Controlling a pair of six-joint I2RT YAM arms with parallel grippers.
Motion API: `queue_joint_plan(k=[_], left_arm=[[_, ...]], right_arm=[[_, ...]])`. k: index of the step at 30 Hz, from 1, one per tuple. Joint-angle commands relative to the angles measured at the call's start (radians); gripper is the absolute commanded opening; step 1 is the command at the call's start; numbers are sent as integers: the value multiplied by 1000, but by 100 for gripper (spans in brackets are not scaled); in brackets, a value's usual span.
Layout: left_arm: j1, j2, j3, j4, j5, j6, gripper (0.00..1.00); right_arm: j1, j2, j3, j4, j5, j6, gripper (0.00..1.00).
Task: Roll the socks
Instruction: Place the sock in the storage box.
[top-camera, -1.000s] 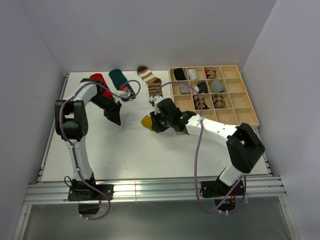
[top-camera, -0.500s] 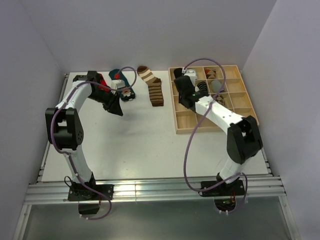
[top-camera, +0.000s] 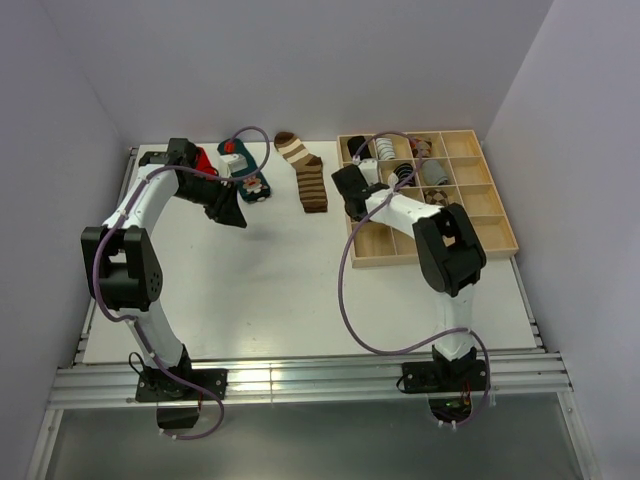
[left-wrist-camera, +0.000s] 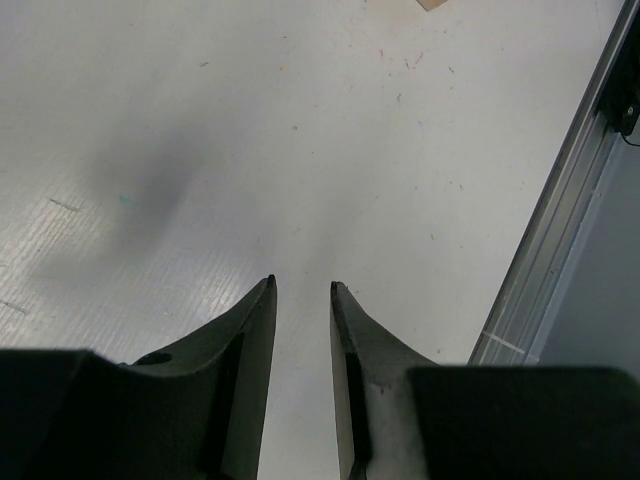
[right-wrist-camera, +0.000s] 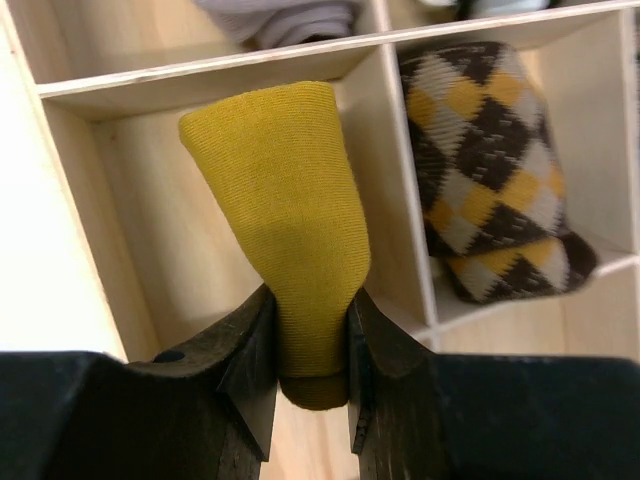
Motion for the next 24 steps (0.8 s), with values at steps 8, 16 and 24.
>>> queue_joint_plan(k=[8, 16, 24], left_arm=[[1, -10, 10, -20, 47, 9, 32], [-1, 3, 16, -27, 56, 4, 37], [-1, -19, -3, 7, 42, -22, 40]], right_arm=[[-30, 117, 121, -54, -159, 51, 0], [-67, 158, 140, -83, -305, 84, 0], [-82, 109, 122, -82, -333, 89, 42]])
